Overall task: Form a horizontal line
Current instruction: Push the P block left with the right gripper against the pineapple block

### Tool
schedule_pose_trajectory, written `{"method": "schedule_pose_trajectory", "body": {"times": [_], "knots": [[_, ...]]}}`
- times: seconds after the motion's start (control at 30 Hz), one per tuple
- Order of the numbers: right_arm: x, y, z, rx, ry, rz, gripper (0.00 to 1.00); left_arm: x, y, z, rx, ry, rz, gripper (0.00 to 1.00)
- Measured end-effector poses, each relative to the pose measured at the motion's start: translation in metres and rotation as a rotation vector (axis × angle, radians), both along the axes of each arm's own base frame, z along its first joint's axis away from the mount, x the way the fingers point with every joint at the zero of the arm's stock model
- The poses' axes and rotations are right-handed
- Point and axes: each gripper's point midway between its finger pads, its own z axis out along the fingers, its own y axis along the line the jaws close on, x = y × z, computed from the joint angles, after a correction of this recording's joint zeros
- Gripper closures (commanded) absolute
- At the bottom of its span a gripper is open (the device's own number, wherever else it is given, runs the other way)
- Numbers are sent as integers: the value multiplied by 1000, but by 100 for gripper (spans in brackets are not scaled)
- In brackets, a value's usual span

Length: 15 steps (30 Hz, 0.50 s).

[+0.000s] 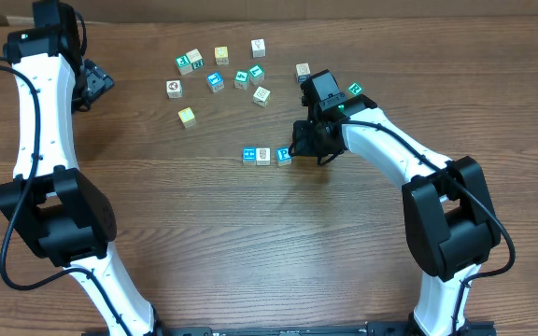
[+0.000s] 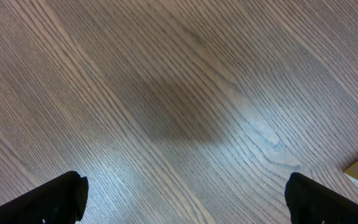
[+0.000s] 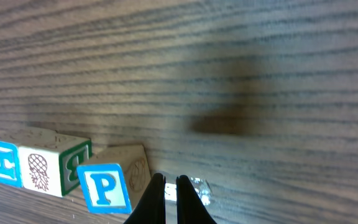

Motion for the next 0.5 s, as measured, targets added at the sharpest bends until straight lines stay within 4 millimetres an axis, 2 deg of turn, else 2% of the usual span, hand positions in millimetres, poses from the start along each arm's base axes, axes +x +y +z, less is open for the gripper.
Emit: {"method": "schedule_pose_trajectory", "body": {"times": [0.27,0.5], "knots": [[-2,0,-4,6,10,-15,96,0,0,0,0,0,0,0],[-6,-1,-22,-1,43,-34,96,0,0,0,0,0,0,0]]}}
